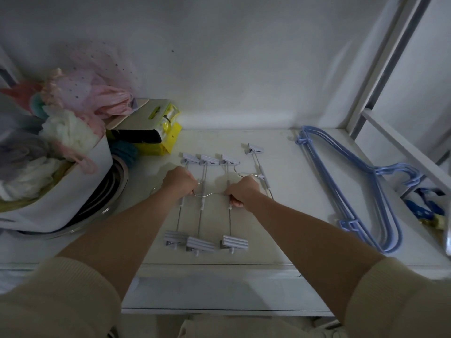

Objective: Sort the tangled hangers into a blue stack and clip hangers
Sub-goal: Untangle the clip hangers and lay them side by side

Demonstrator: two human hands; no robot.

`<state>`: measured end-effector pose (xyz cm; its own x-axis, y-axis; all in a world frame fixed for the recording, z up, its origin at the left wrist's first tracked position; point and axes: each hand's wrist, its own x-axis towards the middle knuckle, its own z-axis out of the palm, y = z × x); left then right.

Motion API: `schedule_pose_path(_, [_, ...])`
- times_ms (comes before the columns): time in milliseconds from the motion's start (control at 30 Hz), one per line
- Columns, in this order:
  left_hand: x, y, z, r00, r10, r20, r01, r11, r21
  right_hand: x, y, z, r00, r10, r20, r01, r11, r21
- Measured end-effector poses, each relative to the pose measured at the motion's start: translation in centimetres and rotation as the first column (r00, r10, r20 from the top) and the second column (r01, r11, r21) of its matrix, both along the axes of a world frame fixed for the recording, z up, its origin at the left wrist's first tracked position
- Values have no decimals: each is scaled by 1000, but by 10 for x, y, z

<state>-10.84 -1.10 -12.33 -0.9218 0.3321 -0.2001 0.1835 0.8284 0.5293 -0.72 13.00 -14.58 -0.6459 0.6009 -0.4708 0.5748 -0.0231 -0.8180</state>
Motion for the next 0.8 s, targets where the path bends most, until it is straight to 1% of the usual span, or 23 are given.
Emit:
schedule_pose_path(67, [-3, 0, -2, 1000, -1, -28, 0, 1000, -29, -1, -1, 1, 1000, 9, 5, -9, 1000, 17])
schedule_pose_path(167, [-5, 1, -3, 999, -9, -38, 8, 999, -34, -2, -1, 3, 1000, 3, 8, -3, 1000, 12])
schedule_pose_path(267, [-5, 1, 0, 999, -5, -48, 4, 1000, -6, -3, -1, 4, 1000, -18, -13, 18, 999, -40])
schedule_pose_path(367, [-8, -2, 0, 998, -35, -57, 33, 999, -40, 0, -3, 2, 999, -36, -38, 33, 996, -78])
schedule_pose_path(467, [-6, -5, -4, 995, -74, -73, 67, 993, -93, 2, -5, 0, 999, -27, -39, 24, 998, -60])
schedule_pose_path(567, [-6, -4, -6, 991, -97, -87, 87, 990, -109, 1, -3, -2, 999, -14, -34, 13, 999, -29])
schedule_pose_path(700, [-7, -4, -6, 992, -116, -49, 114, 992, -49, 0, -3, -3, 1000, -6, -1, 6, 1000, 14])
schedule_pose_path(767, [-6, -6, -5, 987, -160, 32, 160, 987, -5, -1, -2, -4, 1000, -6, 4, 6, 1000, 25])
schedule_pose_path(800, [-5, -6, -4, 974, -204, 96, 204, 979, 7, -2, -2, -4, 1000, -6, 6, 5, 1000, 26])
